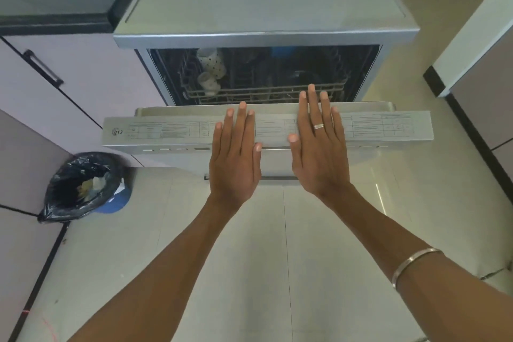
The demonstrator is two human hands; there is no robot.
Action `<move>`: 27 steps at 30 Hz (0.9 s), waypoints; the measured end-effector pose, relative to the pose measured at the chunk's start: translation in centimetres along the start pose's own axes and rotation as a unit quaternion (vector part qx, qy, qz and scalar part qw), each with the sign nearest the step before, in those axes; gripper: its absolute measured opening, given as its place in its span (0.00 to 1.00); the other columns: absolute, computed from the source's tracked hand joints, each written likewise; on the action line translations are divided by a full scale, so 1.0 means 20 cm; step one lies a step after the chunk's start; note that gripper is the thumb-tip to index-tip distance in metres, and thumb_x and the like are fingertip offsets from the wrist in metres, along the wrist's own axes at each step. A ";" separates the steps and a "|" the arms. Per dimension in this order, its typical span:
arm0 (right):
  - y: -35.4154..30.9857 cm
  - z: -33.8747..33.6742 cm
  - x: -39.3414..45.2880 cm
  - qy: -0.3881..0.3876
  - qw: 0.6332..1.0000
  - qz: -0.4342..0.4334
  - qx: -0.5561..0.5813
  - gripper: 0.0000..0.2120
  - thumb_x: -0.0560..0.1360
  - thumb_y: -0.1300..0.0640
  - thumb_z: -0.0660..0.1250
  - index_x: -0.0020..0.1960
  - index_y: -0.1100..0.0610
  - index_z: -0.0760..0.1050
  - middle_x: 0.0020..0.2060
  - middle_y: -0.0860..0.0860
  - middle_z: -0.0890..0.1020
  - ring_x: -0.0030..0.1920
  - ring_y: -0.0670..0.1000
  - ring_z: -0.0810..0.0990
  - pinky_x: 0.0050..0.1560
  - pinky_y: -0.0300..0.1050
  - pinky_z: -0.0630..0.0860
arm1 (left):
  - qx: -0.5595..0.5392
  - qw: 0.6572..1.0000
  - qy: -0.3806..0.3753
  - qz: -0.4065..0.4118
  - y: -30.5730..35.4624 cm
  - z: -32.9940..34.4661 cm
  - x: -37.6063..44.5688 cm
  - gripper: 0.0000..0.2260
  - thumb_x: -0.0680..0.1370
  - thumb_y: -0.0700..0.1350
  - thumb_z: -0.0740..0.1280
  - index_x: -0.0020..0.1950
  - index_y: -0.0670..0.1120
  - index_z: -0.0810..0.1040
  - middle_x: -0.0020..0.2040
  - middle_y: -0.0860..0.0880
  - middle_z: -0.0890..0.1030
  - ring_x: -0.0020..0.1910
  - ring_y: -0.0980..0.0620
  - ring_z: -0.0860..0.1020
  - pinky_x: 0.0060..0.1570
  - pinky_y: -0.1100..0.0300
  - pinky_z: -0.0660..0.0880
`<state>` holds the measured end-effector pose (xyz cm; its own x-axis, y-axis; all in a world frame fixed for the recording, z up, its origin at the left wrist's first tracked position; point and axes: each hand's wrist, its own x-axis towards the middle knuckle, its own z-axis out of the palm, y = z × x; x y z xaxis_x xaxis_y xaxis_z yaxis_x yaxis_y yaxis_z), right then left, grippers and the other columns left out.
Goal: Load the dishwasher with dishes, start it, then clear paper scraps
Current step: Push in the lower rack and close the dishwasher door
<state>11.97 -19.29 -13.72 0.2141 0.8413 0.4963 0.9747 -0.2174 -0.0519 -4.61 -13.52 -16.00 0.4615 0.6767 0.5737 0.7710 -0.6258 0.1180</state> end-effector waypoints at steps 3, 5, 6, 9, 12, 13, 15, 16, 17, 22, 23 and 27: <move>0.02 0.02 0.11 -0.007 1.000 -0.007 -0.003 0.29 0.84 0.48 0.48 0.80 0.58 0.47 0.80 0.54 0.46 0.79 0.54 0.42 0.79 0.50 0.41 | -0.005 1.000 0.001 -0.004 -0.01 0.02 0.11 0.23 0.85 0.47 0.50 0.78 0.40 0.59 0.79 0.42 0.57 0.79 0.42 0.53 0.77 0.44 0.54; 0.03 0.03 0.19 -0.010 1.000 -0.006 -0.003 0.29 0.84 0.47 0.48 0.81 0.57 0.46 0.80 0.54 0.45 0.79 0.54 0.41 0.78 0.50 0.40 | -0.008 1.000 0.001 -0.025 -0.01 0.04 0.18 0.23 0.85 0.47 0.50 0.79 0.40 0.58 0.80 0.43 0.55 0.79 0.43 0.50 0.77 0.45 0.52; 0.04 0.04 0.22 -0.012 1.000 -0.002 -0.005 0.29 0.84 0.47 0.47 0.81 0.57 0.45 0.80 0.54 0.45 0.79 0.54 0.40 0.78 0.50 0.39 | -0.008 0.999 0.000 -0.034 -0.01 0.04 0.21 0.23 0.85 0.48 0.50 0.79 0.41 0.57 0.80 0.43 0.54 0.80 0.44 0.49 0.77 0.45 0.52; 0.06 0.07 0.32 -0.024 1.000 0.002 -0.011 0.30 0.84 0.46 0.44 0.80 0.58 0.43 0.80 0.55 0.44 0.79 0.55 0.40 0.78 0.51 0.40 | -0.001 0.999 -0.013 -0.041 -0.02 0.06 0.30 0.24 0.85 0.50 0.48 0.80 0.43 0.56 0.81 0.44 0.52 0.80 0.44 0.47 0.78 0.45 0.50; 0.08 0.07 0.42 -0.034 0.999 -0.002 -0.005 0.31 0.82 0.45 0.40 0.80 0.61 0.42 0.80 0.57 0.44 0.79 0.56 0.41 0.78 0.54 0.43 | 0.015 0.999 -0.033 -0.032 -0.05 0.06 0.39 0.25 0.85 0.52 0.44 0.80 0.45 0.53 0.81 0.45 0.49 0.80 0.44 0.45 0.78 0.46 0.49; 0.08 0.07 0.45 -0.036 0.999 -0.003 -0.005 0.32 0.82 0.45 0.39 0.80 0.62 0.41 0.79 0.57 0.43 0.79 0.57 0.41 0.78 0.54 0.43 | 0.019 0.999 -0.037 -0.029 -0.05 0.07 0.42 0.25 0.84 0.52 0.42 0.81 0.46 0.52 0.81 0.45 0.48 0.80 0.44 0.44 0.77 0.46 0.49; 0.08 0.08 0.50 -0.034 0.999 -0.002 -0.004 0.33 0.82 0.44 0.38 0.79 0.62 0.40 0.79 0.58 0.42 0.79 0.57 0.40 0.78 0.55 0.42 | 0.019 0.999 -0.040 -0.028 -0.07 0.07 0.47 0.25 0.84 0.52 0.42 0.81 0.46 0.50 0.81 0.45 0.47 0.80 0.43 0.43 0.77 0.45 0.48; 0.08 0.08 0.53 -0.032 0.999 0.002 -0.003 0.33 0.81 0.44 0.38 0.79 0.63 0.39 0.79 0.58 0.41 0.79 0.57 0.40 0.78 0.55 0.42 | 0.014 0.999 -0.043 -0.028 -0.08 0.08 0.50 0.25 0.84 0.52 0.43 0.81 0.46 0.50 0.81 0.45 0.46 0.79 0.43 0.43 0.77 0.45 0.48; 0.08 0.09 0.55 -0.030 1.000 0.006 -0.001 0.33 0.81 0.44 0.38 0.79 0.63 0.39 0.79 0.58 0.41 0.79 0.56 0.39 0.78 0.55 0.42 | 0.005 0.998 -0.049 -0.027 -0.09 0.09 0.53 0.25 0.84 0.51 0.44 0.81 0.46 0.49 0.81 0.44 0.46 0.79 0.43 0.42 0.78 0.45 0.48; 0.11 0.12 0.64 -0.028 1.000 0.004 -0.002 0.33 0.82 0.44 0.36 0.79 0.64 0.42 0.79 0.58 0.44 0.79 0.57 0.42 0.78 0.56 0.44 | -0.022 0.998 -0.063 -0.015 -0.14 0.14 0.63 0.27 0.83 0.51 0.47 0.81 0.46 0.45 0.81 0.43 0.43 0.79 0.42 0.40 0.78 0.45 0.47; 0.11 0.12 0.65 -0.029 1.000 0.001 0.000 0.33 0.82 0.44 0.36 0.79 0.64 0.42 0.79 0.58 0.44 0.79 0.58 0.43 0.78 0.56 0.44 | -0.042 0.997 -0.058 -0.022 -0.14 0.14 0.65 0.28 0.83 0.50 0.50 0.81 0.47 0.43 0.81 0.43 0.42 0.79 0.43 0.40 0.78 0.46 0.45; 0.11 0.14 0.67 -0.017 1.000 -0.002 0.024 0.32 0.82 0.44 0.39 0.80 0.63 0.45 0.79 0.58 0.48 0.79 0.57 0.45 0.79 0.54 0.44 | -0.103 0.993 -0.036 -0.049 -0.13 0.13 0.68 0.33 0.83 0.47 0.56 0.80 0.47 0.40 0.80 0.43 0.39 0.79 0.46 0.39 0.78 0.49 0.43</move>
<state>17.15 -7.06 -9.50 0.2119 0.8588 0.4664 0.9772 -0.1909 -0.0925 0.80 -1.57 -10.65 0.4247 0.7595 0.4927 0.7107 -0.6168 0.3382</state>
